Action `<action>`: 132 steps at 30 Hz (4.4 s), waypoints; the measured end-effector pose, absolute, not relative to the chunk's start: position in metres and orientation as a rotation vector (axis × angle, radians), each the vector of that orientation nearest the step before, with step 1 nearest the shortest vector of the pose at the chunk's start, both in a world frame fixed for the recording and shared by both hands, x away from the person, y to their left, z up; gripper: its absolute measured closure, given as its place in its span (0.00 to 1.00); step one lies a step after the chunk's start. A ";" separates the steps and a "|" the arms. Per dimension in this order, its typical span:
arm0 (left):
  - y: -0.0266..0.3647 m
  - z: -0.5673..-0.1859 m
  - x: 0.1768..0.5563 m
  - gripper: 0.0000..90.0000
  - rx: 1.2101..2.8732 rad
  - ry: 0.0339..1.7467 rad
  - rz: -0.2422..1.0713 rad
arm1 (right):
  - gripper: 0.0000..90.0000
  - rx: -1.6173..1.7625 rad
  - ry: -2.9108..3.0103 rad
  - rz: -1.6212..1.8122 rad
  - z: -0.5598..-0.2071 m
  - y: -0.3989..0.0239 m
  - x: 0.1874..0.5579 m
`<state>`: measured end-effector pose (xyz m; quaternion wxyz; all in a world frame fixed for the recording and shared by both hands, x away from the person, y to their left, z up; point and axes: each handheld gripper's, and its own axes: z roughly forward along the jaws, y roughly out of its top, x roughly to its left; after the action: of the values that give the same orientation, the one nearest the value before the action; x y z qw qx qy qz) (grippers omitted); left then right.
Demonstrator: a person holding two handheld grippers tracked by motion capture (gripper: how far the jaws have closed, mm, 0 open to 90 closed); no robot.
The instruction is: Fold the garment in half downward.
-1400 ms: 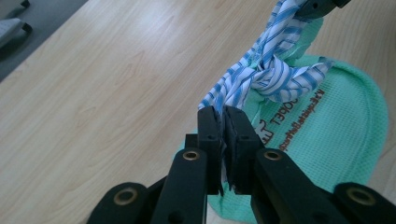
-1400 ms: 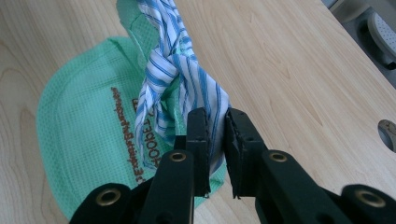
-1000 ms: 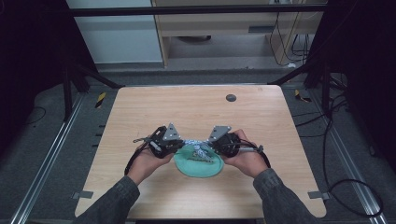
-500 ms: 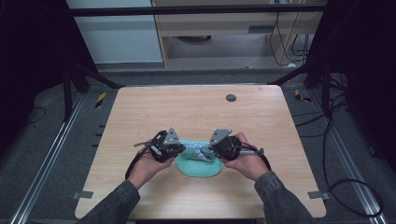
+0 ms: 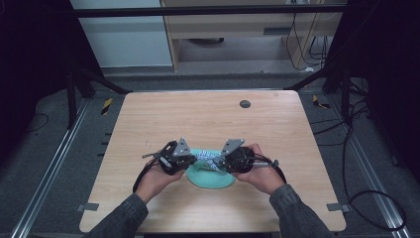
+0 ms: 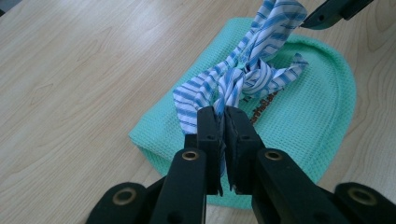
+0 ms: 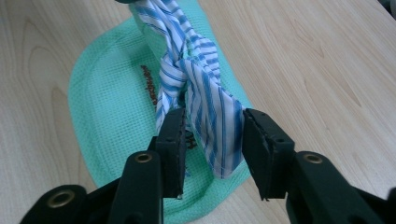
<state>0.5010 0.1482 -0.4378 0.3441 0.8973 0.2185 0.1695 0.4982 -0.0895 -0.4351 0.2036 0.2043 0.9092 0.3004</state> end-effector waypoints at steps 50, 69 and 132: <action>0.158 -0.465 0.473 0.96 2.330 0.561 0.369 | 0.86 0.560 2.621 0.804 -0.461 -0.083 0.475; 0.156 -0.476 0.473 0.62 2.330 0.573 0.414 | 0.93 0.509 2.642 0.805 -0.465 -0.081 0.470; 0.207 -0.465 0.487 0.19 2.255 0.839 0.422 | 0.18 0.847 2.437 0.833 -0.467 -0.155 0.466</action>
<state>0.4872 0.2073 -0.4651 0.3421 0.8674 0.3228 0.1622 0.4656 -0.1553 -0.4669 0.2137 0.3051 0.8781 0.3002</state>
